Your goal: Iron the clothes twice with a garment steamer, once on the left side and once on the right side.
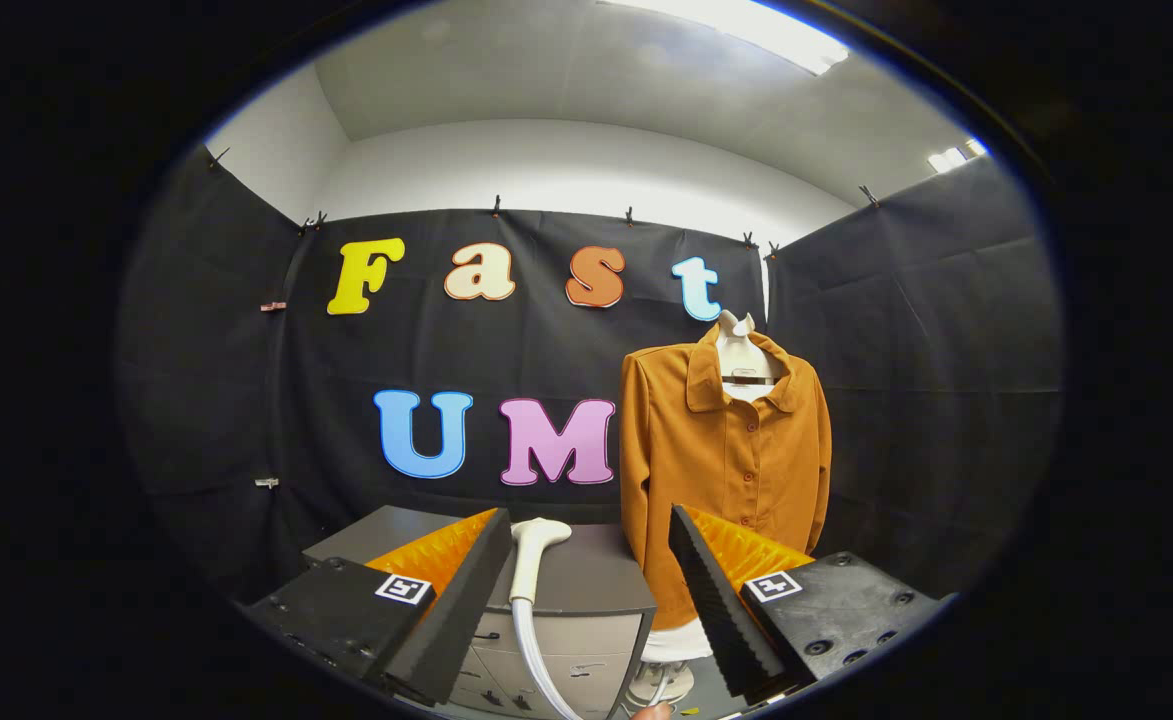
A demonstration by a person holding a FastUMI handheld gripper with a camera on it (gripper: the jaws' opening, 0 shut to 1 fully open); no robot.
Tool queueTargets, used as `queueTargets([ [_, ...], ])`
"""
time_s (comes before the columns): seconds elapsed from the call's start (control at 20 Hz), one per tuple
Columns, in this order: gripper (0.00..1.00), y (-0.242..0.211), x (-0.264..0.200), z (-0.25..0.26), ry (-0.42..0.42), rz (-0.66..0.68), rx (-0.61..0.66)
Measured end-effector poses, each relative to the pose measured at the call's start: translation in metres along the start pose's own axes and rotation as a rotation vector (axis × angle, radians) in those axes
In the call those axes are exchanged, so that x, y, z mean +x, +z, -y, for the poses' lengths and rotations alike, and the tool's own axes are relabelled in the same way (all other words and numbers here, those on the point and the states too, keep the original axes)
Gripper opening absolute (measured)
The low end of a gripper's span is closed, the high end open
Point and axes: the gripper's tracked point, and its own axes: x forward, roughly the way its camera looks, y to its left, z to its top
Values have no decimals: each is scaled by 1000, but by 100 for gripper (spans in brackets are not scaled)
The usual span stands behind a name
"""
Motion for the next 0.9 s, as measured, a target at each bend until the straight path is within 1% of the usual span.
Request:
queueTargets([
  [0.2,98,-6,2,-10,22,-22,0],
  [0.3,98,-20,10,-15,25,-80,14],
  [0.4,98,-38,25,-20,26,-150,39],
  [0.55,98,-65,51,-38,61,-245,49],
  [0.7,99,-95,80,-60,99,-355,88],
  [0.9,99,-134,122,-84,124,-475,77],
])
